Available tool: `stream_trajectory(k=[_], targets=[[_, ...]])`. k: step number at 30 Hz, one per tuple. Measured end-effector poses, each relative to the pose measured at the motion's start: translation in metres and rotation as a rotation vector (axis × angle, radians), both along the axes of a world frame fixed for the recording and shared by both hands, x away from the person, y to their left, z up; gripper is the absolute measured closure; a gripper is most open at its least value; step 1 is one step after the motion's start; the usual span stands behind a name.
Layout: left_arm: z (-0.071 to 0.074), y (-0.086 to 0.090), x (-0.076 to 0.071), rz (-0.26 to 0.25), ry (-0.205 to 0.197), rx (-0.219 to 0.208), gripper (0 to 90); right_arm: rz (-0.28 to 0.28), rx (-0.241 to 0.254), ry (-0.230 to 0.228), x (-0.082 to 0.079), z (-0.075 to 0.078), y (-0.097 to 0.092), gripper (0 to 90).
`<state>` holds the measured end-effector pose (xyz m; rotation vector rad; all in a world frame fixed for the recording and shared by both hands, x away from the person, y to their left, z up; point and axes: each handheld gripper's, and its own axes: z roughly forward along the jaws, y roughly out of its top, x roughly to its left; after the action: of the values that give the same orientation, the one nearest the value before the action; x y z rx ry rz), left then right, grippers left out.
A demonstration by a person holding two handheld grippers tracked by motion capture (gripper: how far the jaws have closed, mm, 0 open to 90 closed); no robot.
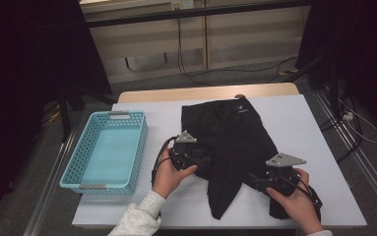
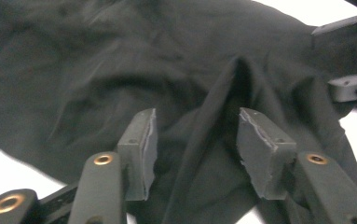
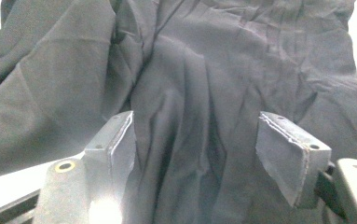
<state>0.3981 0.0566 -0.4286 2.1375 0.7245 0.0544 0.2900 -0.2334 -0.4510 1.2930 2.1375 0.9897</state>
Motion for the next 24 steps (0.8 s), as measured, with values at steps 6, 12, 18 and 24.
stream_trajectory(k=[6,12,18,24], targets=[[-0.004,-0.015,0.000,-0.033,0.016,0.002,66.8,-0.008,0.001,-0.001,-0.002,0.000,-0.003,29.0],[-0.009,-0.021,0.000,-0.045,0.044,0.026,87.4,-0.009,0.005,-0.001,-0.003,0.000,-0.003,29.0],[-0.006,-0.015,-0.003,-0.036,0.054,0.014,89.4,-0.009,0.006,0.001,-0.002,-0.001,-0.005,29.0],[0.001,0.003,-0.011,-0.018,0.050,0.018,89.4,-0.015,-0.008,0.019,0.000,-0.005,-0.007,29.0]])
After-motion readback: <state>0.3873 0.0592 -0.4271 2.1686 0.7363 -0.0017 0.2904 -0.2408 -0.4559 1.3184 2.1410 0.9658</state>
